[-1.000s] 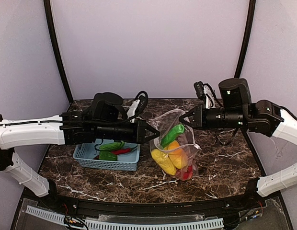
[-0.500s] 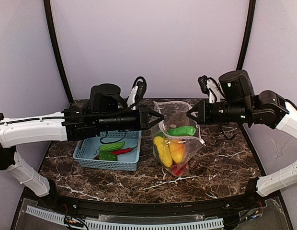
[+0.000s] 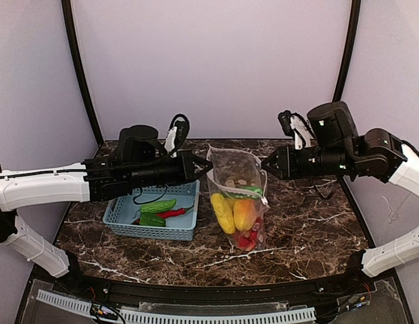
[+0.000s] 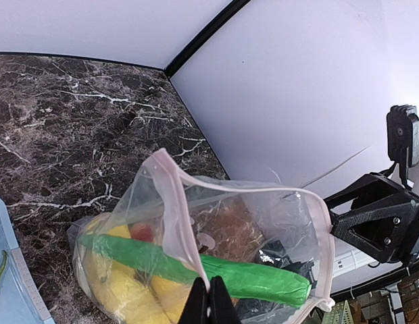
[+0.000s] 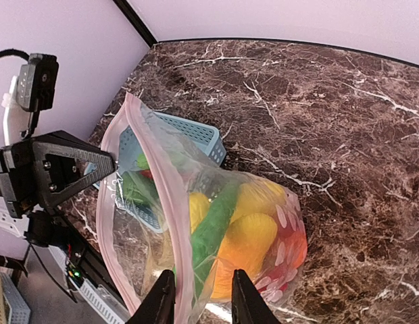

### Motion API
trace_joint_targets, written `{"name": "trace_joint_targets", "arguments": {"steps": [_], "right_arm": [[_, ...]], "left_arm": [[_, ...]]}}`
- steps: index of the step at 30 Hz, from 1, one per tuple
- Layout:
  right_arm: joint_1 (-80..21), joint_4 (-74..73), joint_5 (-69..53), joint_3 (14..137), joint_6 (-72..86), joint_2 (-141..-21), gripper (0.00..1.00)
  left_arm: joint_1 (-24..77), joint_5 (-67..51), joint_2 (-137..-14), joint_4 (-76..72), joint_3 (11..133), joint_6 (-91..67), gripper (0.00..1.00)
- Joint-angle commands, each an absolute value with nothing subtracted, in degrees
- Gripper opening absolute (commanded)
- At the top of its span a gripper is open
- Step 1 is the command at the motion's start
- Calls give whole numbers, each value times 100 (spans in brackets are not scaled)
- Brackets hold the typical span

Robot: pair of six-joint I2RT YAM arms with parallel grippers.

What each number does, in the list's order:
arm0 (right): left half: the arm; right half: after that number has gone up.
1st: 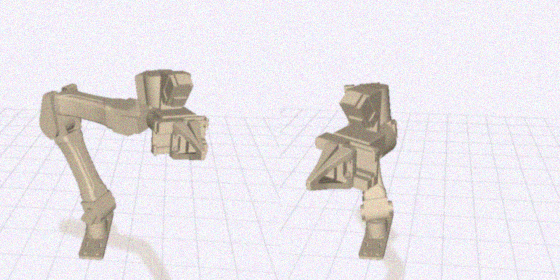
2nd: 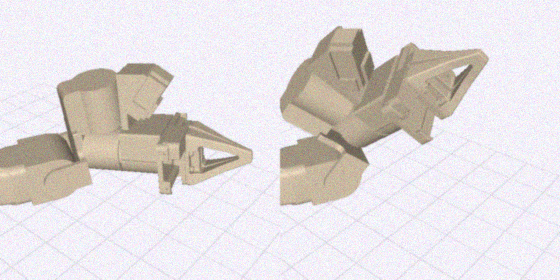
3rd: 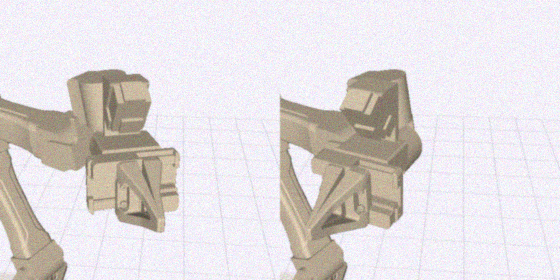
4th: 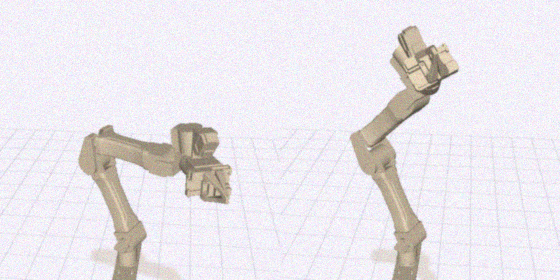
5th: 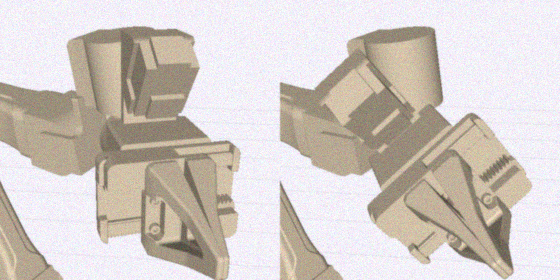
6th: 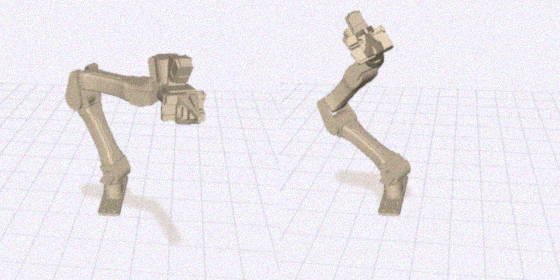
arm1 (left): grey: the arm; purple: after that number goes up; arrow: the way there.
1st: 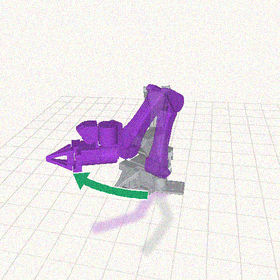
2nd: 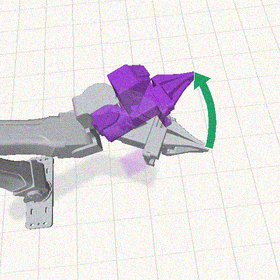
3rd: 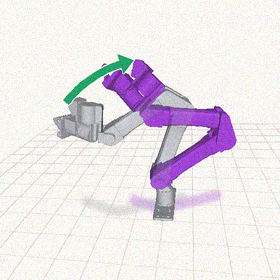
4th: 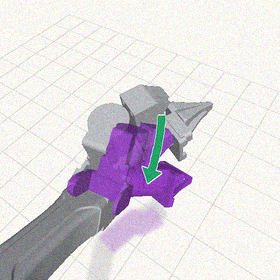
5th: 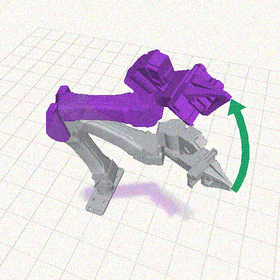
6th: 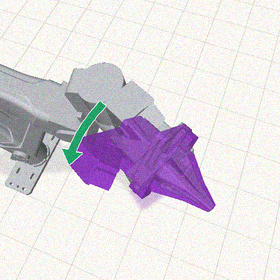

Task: Place the food in the zip-top bag and seal the zipper
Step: Pass from the right arm to the left, then pass from the left arm to the right

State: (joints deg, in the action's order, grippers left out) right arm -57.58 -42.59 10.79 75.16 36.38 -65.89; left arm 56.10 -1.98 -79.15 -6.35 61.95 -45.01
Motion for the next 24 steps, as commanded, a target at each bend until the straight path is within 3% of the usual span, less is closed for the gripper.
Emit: {"name": "trace_joint_targets", "arguments": {"steps": [1,6,13,24], "right_arm": [[-5730,-4226,1000,7598,3446,-6151,33],[-5730,-4223,868,7445,3449,-5883,43],[-5739,-4064,299,7322,3450,-6132,51],[-5807,-3639,-162,7385,3428,-6792,49]], "left_arm": [[5525,-70,-7587,-843,6180,-4516,1],[5475,23,-7564,-707,6210,-4477,1],[5443,16,-7583,-563,6300,-4431,1],[5408,18,-7585,-361,6381,-4336,1]]}}
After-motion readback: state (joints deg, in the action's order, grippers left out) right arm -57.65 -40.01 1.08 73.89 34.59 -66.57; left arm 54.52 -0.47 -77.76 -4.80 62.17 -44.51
